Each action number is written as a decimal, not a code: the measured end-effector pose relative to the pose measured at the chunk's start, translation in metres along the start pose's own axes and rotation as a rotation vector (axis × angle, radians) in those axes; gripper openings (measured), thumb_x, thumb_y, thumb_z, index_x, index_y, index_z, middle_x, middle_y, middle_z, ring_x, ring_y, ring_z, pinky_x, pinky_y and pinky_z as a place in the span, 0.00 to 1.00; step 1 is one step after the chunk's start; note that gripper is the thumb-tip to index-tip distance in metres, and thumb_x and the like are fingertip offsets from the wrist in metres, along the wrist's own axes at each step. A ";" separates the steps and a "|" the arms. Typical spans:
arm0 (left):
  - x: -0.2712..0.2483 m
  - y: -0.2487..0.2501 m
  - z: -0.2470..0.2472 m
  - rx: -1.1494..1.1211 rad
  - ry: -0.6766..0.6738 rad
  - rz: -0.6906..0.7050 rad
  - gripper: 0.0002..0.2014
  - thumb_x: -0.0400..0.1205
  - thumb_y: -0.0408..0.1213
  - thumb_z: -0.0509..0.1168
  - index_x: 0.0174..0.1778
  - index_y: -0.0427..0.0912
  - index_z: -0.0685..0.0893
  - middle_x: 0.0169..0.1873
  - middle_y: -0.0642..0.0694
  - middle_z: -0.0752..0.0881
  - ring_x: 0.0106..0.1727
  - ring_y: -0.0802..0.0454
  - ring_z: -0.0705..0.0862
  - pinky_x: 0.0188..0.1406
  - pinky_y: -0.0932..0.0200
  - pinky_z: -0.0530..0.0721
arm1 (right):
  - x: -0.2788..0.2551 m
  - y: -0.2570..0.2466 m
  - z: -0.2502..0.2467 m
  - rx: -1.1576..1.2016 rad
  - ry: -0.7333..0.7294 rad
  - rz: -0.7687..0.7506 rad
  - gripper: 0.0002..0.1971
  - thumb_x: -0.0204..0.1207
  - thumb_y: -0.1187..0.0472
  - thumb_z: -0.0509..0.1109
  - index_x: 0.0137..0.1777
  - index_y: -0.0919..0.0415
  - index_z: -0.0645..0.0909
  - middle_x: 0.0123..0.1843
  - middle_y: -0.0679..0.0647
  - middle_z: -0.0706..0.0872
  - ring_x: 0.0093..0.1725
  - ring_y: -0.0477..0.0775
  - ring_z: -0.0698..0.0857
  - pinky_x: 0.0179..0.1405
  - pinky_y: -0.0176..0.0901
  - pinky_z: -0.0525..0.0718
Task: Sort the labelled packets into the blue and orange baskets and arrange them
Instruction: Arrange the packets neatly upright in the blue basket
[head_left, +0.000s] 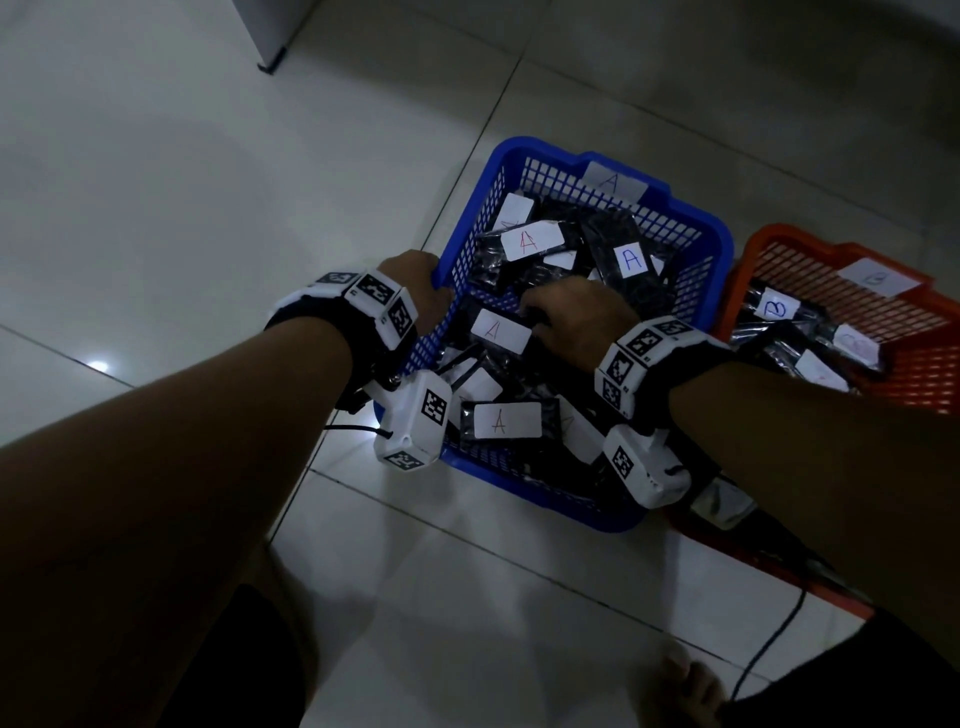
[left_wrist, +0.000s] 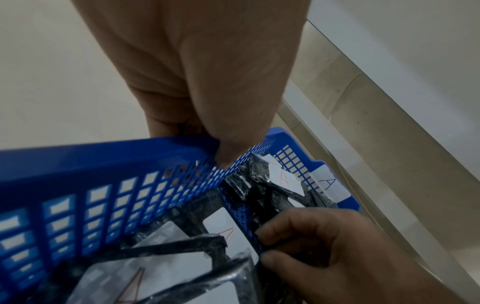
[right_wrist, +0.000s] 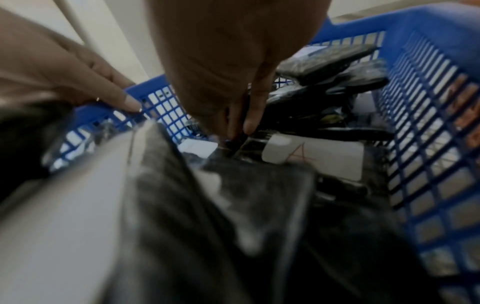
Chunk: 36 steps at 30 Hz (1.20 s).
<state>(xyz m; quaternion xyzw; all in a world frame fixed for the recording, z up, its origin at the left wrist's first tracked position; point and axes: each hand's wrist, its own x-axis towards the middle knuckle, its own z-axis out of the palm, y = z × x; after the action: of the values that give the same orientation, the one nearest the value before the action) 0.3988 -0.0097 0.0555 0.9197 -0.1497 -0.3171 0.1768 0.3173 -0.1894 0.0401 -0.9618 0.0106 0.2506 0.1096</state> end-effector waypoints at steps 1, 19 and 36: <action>0.000 0.000 0.000 -0.007 -0.003 0.000 0.17 0.85 0.41 0.59 0.63 0.32 0.80 0.58 0.35 0.84 0.56 0.39 0.83 0.43 0.59 0.74 | 0.001 0.000 0.000 -0.006 -0.012 -0.013 0.13 0.77 0.54 0.69 0.61 0.52 0.81 0.60 0.58 0.84 0.59 0.62 0.83 0.52 0.50 0.81; -0.001 0.001 0.000 -0.006 0.004 0.000 0.17 0.85 0.41 0.59 0.64 0.32 0.80 0.59 0.35 0.84 0.53 0.40 0.83 0.36 0.60 0.74 | -0.009 0.005 -0.007 -0.099 -0.101 -0.132 0.26 0.77 0.49 0.69 0.76 0.41 0.72 0.71 0.53 0.81 0.67 0.62 0.81 0.64 0.55 0.81; 0.000 0.000 0.002 -0.013 0.019 -0.006 0.17 0.85 0.42 0.59 0.63 0.33 0.80 0.58 0.35 0.85 0.55 0.39 0.84 0.43 0.61 0.74 | -0.010 0.019 0.013 -0.129 0.028 -0.115 0.19 0.74 0.56 0.74 0.64 0.54 0.78 0.59 0.59 0.84 0.58 0.61 0.83 0.50 0.49 0.81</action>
<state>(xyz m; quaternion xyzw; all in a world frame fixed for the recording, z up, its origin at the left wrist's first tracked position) 0.3975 -0.0099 0.0536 0.9220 -0.1431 -0.3097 0.1830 0.3011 -0.2058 0.0294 -0.9692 -0.0593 0.2308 0.0616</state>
